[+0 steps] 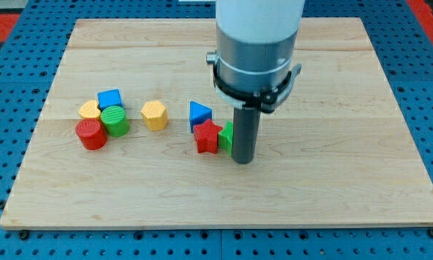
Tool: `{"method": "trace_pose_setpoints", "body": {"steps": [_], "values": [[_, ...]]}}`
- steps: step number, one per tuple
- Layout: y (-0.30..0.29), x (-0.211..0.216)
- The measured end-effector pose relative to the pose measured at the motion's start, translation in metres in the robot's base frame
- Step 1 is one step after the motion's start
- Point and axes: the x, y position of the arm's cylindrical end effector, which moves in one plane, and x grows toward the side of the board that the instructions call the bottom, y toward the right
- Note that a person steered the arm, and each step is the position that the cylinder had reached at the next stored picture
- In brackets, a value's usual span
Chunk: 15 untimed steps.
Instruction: Push the blue triangle parallel to the top of the yellow hexagon
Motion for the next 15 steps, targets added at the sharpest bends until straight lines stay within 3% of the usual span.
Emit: {"method": "trace_pose_setpoints", "body": {"steps": [2, 6, 7, 9, 12, 14, 15], "values": [[0.003, -0.055], [0.032, -0.097], [0.044, -0.068], [0.008, -0.012], [-0.069, -0.015], [-0.052, -0.102], [-0.053, -0.104]]}}
